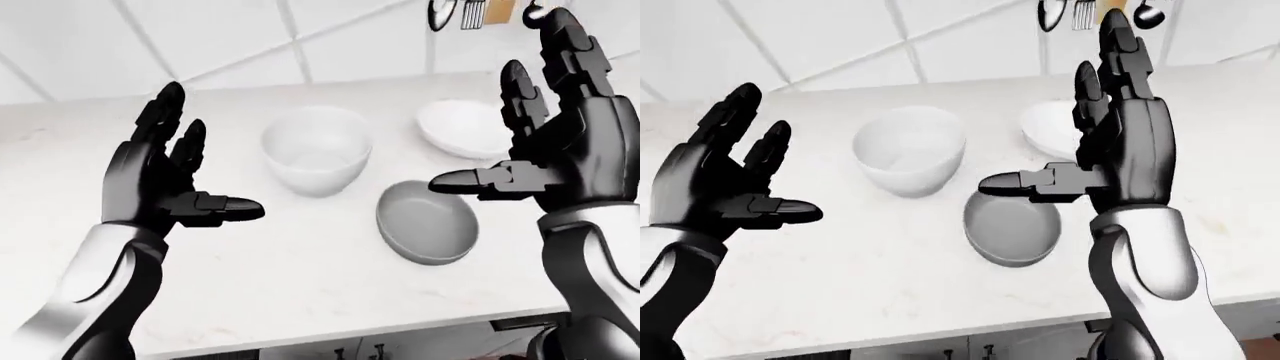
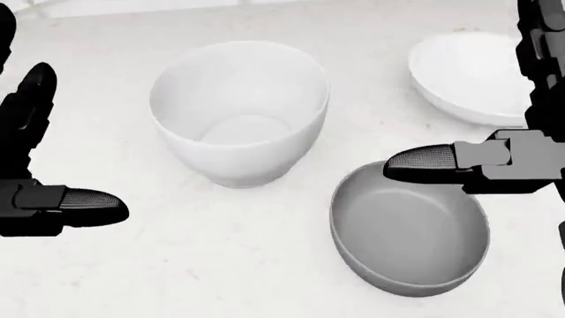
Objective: Stack the bowls from largest to smallest.
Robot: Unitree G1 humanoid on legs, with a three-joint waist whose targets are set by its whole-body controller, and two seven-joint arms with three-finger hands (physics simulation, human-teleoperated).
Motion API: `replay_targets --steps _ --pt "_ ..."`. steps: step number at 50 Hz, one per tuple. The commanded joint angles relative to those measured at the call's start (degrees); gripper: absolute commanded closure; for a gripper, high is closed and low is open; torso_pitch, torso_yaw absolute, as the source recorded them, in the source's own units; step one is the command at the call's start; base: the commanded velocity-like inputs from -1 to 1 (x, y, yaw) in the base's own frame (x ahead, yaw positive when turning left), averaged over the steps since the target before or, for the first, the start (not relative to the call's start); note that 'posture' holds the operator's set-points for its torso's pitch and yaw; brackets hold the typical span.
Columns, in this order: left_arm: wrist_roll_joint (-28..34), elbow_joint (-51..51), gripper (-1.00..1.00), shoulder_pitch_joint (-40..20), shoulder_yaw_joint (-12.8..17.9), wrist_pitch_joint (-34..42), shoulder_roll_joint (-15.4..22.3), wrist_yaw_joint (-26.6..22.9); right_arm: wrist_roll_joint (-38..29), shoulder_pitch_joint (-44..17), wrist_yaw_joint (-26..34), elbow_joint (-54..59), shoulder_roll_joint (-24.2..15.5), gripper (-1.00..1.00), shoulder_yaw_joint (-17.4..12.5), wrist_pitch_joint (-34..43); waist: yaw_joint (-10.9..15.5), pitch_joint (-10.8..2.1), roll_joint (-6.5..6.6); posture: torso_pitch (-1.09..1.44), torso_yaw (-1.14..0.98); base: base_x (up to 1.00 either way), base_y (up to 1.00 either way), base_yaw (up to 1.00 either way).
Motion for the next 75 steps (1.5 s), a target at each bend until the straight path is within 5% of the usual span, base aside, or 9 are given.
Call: replay_targets --steps 1,17,23,24,31,40,50,62,75 --pt "1.5 -0.1 -1.0 -1.3 1.5 -2.5 1.0 -0.4 0.2 -1.6 0.3 -0.8 -0.5 -1.0 0.9 -1.8 0.4 -1.39 -0.71 0.0 0.0 0.0 0.0 0.0" --pt "2.9 0.4 -1.0 0.4 2.6 -3.7 0.4 -2.6 -7.4 -6.4 6.7 1.0 -6.5 -1.0 3.1 5.4 -0.5 -0.41 1.14 0.0 0.0 0.0 0.0 0.0" --pt "3.1 0.4 -1.0 0.5 2.8 -4.0 0.4 -3.0 -16.2 -8.7 15.1 5.1 -13.3 -1.0 2.7 6.6 -1.5 -1.26 5.19 0.0 0.0 0.0 0.0 0.0" --pt "2.8 0.5 -1.0 0.0 3.0 -3.6 0.7 -2.8 -17.4 -9.0 16.8 5.8 -14.1 -1.0 1.8 6.7 -1.0 -0.75 3.57 0.0 0.0 0.0 0.0 0.0" --pt "2.5 -0.7 -1.0 -0.3 2.5 -2.6 0.5 -2.1 -22.8 -8.7 23.3 7.8 -14.8 -1.0 -0.3 5.7 0.0 -1.28 1.96 0.0 0.0 0.0 0.0 0.0" --pt "3.8 -0.6 -1.0 -0.3 1.5 -2.8 0.3 -2.5 -33.9 -9.2 29.9 17.8 -16.9 -1.0 1.6 -2.0 0.3 -1.9 2.23 0.0 0.0 0.0 0.0 0.0" --pt "5.1 -0.3 -1.0 -1.0 1.2 -2.4 -0.5 -3.3 -53.0 -22.5 36.8 42.0 -16.0 -1.0 10.4 -13.9 -0.4 -2.45 3.31 0.0 0.0 0.0 0.0 0.0" --pt "5.0 0.1 -1.0 -1.6 1.0 -2.5 -0.2 -3.3 -73.7 -29.4 43.5 58.2 -9.6 -1.0 12.2 -27.0 -0.7 -2.46 3.95 0.0 0.0 0.0 0.0 0.0" --pt "4.4 0.5 -1.0 -1.5 1.6 -2.7 0.3 -3.3 -80.8 -29.5 43.9 65.8 -9.3 -1.0 11.0 -32.6 -0.8 -2.42 3.94 0.0 0.0 0.0 0.0 0.0"
